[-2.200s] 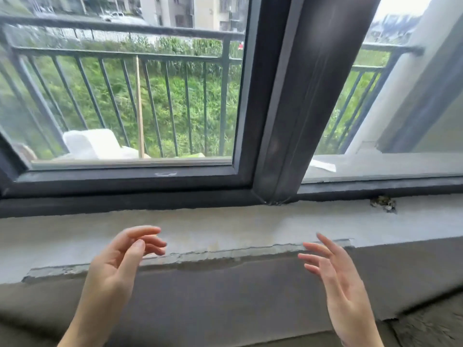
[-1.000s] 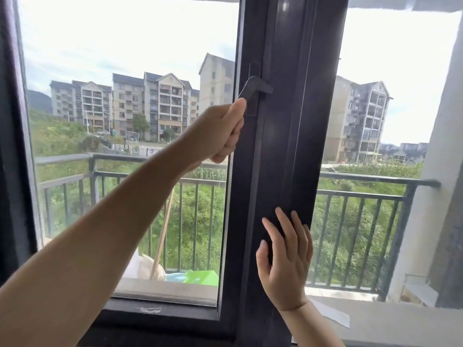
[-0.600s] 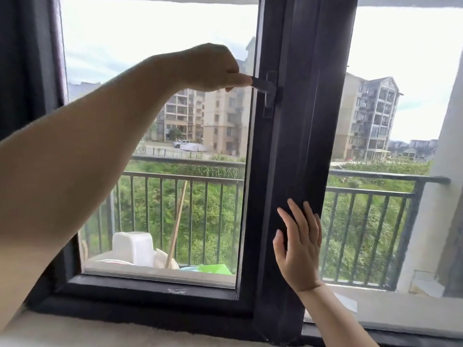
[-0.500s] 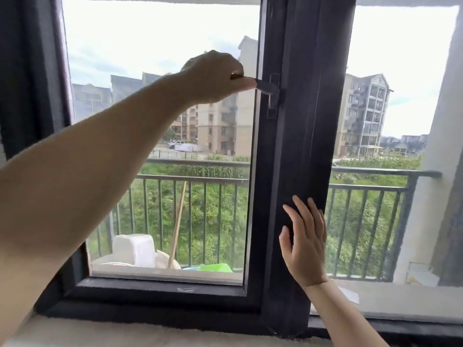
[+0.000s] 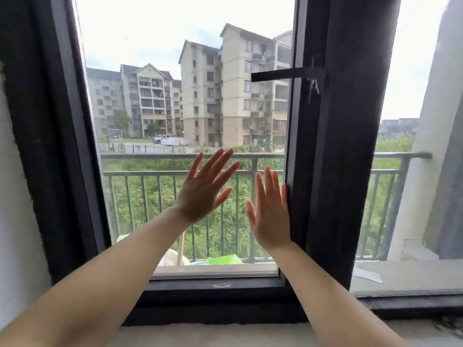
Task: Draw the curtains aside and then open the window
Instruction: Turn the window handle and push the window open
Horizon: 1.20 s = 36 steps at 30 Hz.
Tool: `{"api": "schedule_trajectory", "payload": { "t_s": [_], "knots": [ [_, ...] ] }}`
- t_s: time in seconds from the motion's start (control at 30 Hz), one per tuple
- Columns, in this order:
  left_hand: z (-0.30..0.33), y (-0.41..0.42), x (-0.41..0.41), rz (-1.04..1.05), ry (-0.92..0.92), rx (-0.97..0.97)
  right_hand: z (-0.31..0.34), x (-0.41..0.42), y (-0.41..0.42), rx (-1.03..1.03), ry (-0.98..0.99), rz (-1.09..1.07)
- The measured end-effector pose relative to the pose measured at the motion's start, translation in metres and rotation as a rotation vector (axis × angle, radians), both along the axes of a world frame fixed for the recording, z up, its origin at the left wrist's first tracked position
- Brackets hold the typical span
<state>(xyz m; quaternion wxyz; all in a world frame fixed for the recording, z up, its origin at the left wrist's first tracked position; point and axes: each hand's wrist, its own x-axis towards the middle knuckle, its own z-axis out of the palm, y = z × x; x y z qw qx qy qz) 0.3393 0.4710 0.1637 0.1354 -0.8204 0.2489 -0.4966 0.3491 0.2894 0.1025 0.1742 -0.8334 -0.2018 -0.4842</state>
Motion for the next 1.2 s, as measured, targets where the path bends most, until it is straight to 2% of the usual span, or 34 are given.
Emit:
{"api": "schedule_trajectory", "payload": {
  "t_s": [0.23, 0.53, 0.9, 1.03, 1.2],
  "knots": [
    [-0.003, 0.005, 0.032, 0.069, -0.253, 0.089, -0.008, 0.044, 0.013, 0.036, -0.158, -0.056],
    [-0.003, 0.013, 0.088, 0.265, -0.231, 0.113, -0.01, 0.141, 0.031, 0.054, -0.177, 0.083],
    [-0.003, 0.031, 0.18, 0.506, -0.193, 0.135, -0.009, 0.284, 0.085, 0.124, -0.182, 0.393],
    [-0.008, 0.04, 0.213, 0.651, -0.227, 0.176, -0.009, 0.328, 0.112, 0.133, -0.163, 0.509],
    [-0.011, 0.047, 0.239, 0.795, -0.236, 0.232, -0.008, 0.357, 0.131, 0.117, -0.101, 0.517]
  ]
}}
